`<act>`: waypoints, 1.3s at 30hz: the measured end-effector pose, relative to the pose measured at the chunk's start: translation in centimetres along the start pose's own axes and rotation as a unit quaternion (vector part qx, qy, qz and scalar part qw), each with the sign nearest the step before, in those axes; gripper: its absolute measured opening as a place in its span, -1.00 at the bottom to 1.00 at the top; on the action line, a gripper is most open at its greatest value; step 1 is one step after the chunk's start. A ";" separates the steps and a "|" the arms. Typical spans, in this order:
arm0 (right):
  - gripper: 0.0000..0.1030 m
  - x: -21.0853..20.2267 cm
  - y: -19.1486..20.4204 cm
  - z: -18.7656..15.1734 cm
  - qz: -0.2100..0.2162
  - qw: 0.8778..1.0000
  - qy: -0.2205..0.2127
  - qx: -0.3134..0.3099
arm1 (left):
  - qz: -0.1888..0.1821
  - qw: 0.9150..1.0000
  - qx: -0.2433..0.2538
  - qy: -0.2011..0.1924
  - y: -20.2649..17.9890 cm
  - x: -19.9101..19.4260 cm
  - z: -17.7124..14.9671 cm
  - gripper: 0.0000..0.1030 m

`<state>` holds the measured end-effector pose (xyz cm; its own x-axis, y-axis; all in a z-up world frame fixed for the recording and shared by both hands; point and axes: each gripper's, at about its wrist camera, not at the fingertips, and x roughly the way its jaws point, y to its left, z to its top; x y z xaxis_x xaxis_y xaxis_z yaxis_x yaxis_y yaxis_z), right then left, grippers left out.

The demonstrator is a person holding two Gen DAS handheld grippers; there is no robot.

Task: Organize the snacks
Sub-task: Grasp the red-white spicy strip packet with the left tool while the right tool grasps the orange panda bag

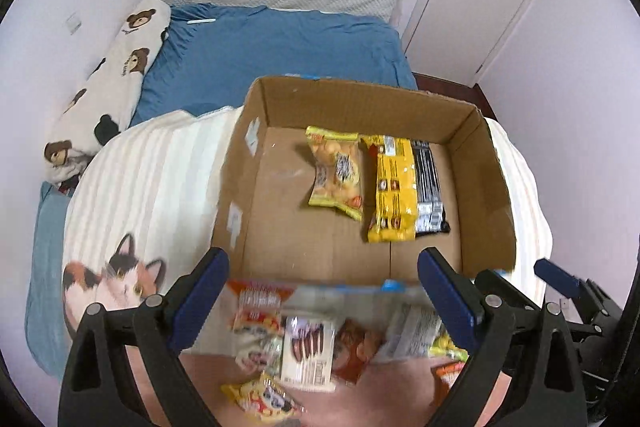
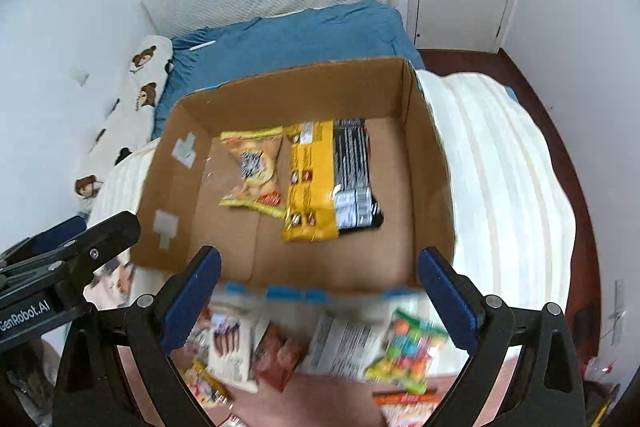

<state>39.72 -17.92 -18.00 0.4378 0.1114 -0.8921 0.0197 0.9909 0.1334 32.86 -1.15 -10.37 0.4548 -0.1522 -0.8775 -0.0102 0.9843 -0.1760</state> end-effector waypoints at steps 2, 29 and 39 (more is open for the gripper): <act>0.95 -0.8 -0.3 -1.6 0.013 1.000 0.009 0.008 | 0.002 1.000 -0.002 -0.003 0.6 -0.7 -1.9 0.88; 0.94 7.7 -12.6 -21.2 -0.051 0.977 0.160 0.134 | 0.041 0.960 0.067 0.270 3.0 13.8 -27.8 0.18; 0.11 9.3 -10.4 -24.5 -0.048 0.976 0.190 0.098 | -0.003 0.961 -0.081 0.263 5.6 14.1 -24.8 0.16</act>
<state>21.53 -25.35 -38.26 0.0616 0.0767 -0.9952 0.2323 0.9686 0.0890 17.15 0.04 -34.82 -0.0576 -0.2234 -0.9730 -0.1668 0.9631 -0.2112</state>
